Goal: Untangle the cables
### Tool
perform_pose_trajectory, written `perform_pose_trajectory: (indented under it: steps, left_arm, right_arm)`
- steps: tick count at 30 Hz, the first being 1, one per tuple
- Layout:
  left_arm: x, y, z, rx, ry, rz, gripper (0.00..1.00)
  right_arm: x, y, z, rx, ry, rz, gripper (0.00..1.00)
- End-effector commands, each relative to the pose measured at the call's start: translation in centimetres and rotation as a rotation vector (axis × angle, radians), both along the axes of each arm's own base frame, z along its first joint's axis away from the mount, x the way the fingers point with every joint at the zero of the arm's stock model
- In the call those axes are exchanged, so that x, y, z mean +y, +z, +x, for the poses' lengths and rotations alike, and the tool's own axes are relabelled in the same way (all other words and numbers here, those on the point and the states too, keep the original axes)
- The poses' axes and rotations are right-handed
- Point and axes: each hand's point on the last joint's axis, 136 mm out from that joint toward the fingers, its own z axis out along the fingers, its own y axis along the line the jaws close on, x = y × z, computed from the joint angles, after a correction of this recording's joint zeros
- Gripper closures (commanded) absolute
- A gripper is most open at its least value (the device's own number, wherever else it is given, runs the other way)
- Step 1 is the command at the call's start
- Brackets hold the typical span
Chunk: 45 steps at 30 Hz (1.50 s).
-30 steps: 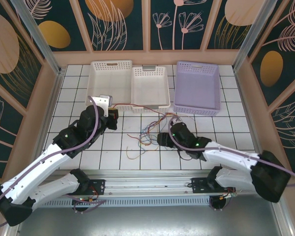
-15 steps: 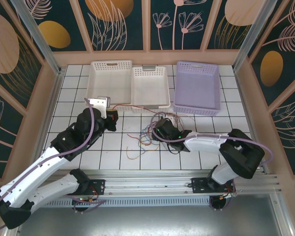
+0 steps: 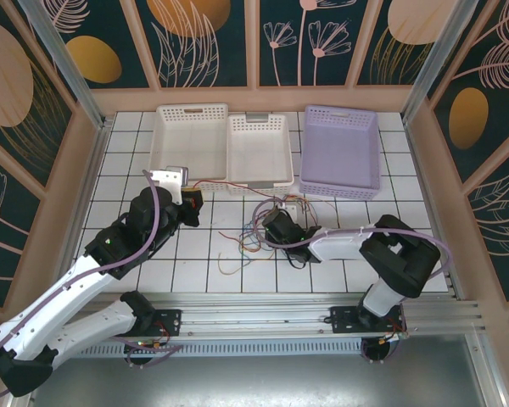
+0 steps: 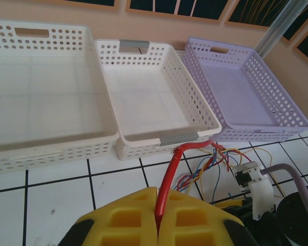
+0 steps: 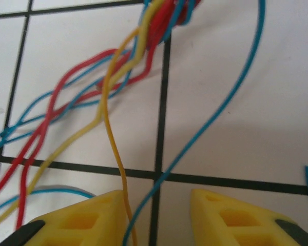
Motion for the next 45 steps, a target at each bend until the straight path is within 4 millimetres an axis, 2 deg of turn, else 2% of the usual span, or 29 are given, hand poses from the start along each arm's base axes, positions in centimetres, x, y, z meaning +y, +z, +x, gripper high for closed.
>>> perform_pose_trajectory:
  steps: [1,6,8,11,15,16,17,18,26,30,35,40,45]
  left_arm:
    - [0.2,0.7,0.2,-0.023,0.016,-0.033,1.00]
    - [1.0,1.0,-0.2,-0.034,0.029,-0.021,1.00]
    - [1.7,1.0,-0.4,-0.038,0.045,0.000,1.00]
    - [3.8,1.4,-0.8,-0.048,0.110,0.063,1.00]
    - [7.2,2.8,-1.8,-0.079,0.206,0.136,1.00]
    - [8.1,2.4,-2.1,-0.072,0.231,0.169,1.00]
    - [8.8,3.6,-2.3,-0.090,0.253,0.167,1.00]
    - [9.4,3.9,-2.5,-0.095,0.270,0.182,1.00]
    - [13.1,5.0,-3.3,-0.102,0.401,0.310,1.00]
    - [15.1,6.4,-3.9,-0.118,0.470,0.360,1.00]
    - [16.9,8.7,-4.7,-0.152,0.528,0.382,1.00]
    - [14.6,8.4,-4.4,-0.134,0.427,0.297,1.00]
    - [12.0,9.4,-3.6,-0.170,0.341,0.180,1.00]
  right_arm:
    - [0.5,-0.6,0.2,-0.003,0.000,-0.014,0.71]
    - [-1.0,-0.1,0.5,-0.026,-0.041,-0.072,1.00]
    - [-2.0,0.4,0.4,-0.041,-0.064,-0.081,1.00]
    - [-4.4,1.6,0.2,-0.065,-0.112,-0.059,1.00]
    - [-8.5,4.0,0.0,-0.098,-0.205,0.013,1.00]
    - [-9.7,4.6,0.1,-0.108,-0.228,0.041,1.00]
    - [-10.4,5.3,0.1,-0.114,-0.242,0.075,1.00]
    - [-11.5,6.0,0.1,-0.124,-0.263,0.108,1.00]
    - [-17.9,10.7,0.3,-0.189,-0.396,0.183,1.00]
    - [-20.6,11.6,0.5,-0.183,-0.452,0.201,1.00]
    - [-21.9,11.3,0.9,-0.142,-0.499,0.268,1.00]
    - [-19.3,12.9,1.3,-0.169,-0.381,0.368,1.00]
    - [-16.6,16.0,0.9,-0.260,-0.240,0.408,1.00]
